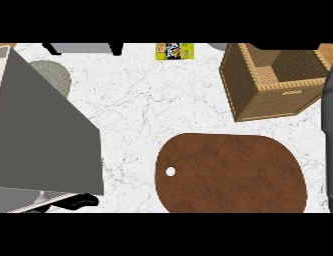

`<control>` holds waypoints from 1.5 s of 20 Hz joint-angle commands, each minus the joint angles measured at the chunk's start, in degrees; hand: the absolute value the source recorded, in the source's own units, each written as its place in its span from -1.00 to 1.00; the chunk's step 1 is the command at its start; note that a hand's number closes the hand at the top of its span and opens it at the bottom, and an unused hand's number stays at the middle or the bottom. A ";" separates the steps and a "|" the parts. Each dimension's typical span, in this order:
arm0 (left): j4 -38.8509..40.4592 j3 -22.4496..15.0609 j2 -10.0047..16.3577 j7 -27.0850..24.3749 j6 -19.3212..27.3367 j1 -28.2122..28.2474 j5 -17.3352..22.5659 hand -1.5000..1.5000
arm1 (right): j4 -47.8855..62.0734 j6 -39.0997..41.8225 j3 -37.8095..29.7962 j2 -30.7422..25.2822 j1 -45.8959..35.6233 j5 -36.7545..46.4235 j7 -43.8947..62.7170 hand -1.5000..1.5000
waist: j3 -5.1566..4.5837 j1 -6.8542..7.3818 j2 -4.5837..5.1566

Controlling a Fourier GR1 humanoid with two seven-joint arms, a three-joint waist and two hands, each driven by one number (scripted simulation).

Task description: Pick the pear from the cutting board and place it in the basket

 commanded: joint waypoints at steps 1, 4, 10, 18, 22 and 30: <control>2.29 0.23 1.27 5.88 1.12 1.35 -1.13 0.00 | 9.48 -4.46 -1.61 0.58 -0.80 0.16 -6.07 1.00 | -0.42 0.64 0.60; 6.26 0.90 0.21 3.64 1.08 0.68 -1.07 0.00 | 12.45 -5.56 -5.31 0.42 -1.30 -3.13 -7.78 1.00 | -0.45 0.14 0.61; 3.99 0.82 -0.34 5.46 1.81 0.17 -0.92 0.00 | 20.17 -9.34 -10.10 1.00 0.99 -8.21 -17.28 1.00 | -0.41 0.10 0.57; 4.64 1.44 0.00 4.72 1.88 0.89 -1.34 0.00 | 27.88 -13.68 -9.43 -5.06 2.06 -0.12 -17.83 1.00 | -0.49 -0.52 0.50; 2.34 0.09 -0.20 5.24 1.62 2.28 -2.07 0.00 | 31.64 -11.03 -6.77 -6.57 4.32 0.49 -25.05 1.00 | -0.43 -0.08 0.37; 4.70 1.16 -0.27 4.10 0.66 1.88 -1.69 0.00 | 38.84 -11.19 -10.74 -12.71 0.61 -1.80 -33.22 -1.00 | -0.42 0.35 0.56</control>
